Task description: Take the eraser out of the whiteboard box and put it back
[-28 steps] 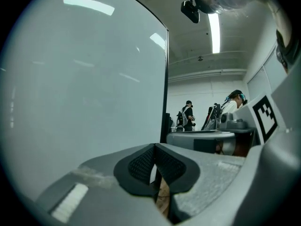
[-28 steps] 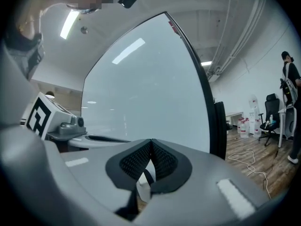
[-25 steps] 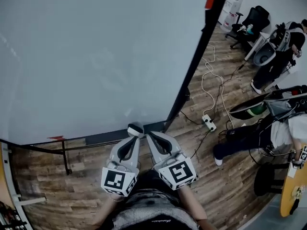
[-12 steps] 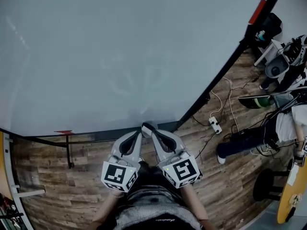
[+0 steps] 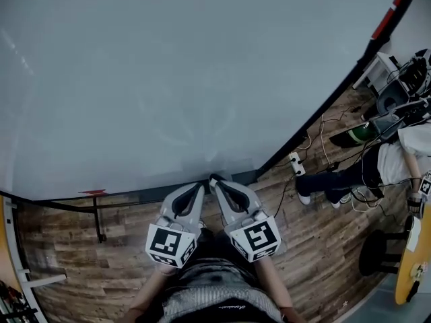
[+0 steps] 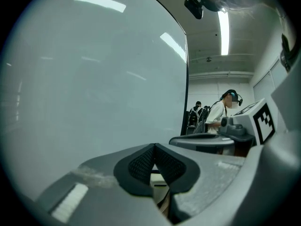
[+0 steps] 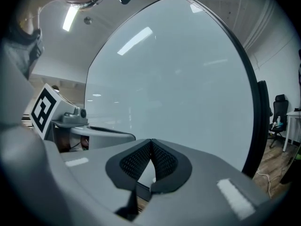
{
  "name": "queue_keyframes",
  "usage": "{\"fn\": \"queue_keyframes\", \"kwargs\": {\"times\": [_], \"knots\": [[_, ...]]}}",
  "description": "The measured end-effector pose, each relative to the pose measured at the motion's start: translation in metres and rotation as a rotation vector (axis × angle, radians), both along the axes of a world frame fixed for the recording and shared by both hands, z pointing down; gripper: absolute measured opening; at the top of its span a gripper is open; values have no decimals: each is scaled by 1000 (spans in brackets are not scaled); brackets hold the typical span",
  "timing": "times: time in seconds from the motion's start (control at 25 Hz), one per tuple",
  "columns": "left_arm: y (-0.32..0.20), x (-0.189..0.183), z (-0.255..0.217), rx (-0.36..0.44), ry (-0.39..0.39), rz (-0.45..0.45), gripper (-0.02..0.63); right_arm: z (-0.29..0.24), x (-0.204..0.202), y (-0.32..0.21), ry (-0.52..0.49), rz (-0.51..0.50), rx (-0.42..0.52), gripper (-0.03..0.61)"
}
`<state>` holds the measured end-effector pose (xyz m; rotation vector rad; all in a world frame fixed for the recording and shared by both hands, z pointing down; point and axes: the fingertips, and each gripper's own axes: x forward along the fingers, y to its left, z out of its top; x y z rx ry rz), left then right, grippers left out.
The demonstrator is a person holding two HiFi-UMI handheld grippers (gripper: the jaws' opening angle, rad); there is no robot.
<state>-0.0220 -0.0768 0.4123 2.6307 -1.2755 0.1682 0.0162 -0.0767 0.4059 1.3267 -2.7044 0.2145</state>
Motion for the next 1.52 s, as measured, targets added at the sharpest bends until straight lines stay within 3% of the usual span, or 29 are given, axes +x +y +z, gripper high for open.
{"fn": "queue_keyframes", "kwargs": {"times": [0.64, 1.08, 1.28, 1.52], "knots": [[-4, 10, 12, -39, -1, 106, 2, 17, 17, -9, 62, 97, -39, 3], [-12, 13, 20, -73, 2, 20, 2, 34, 15, -14, 128, -18, -90, 3], [-13, 12, 28, -89, -21, 8, 2, 51, 16, -19, 165, -17, -100, 5], [-14, 14, 26, -98, 19, 20, 2, 73, 17, -15, 211, -64, -160, 69]]}}
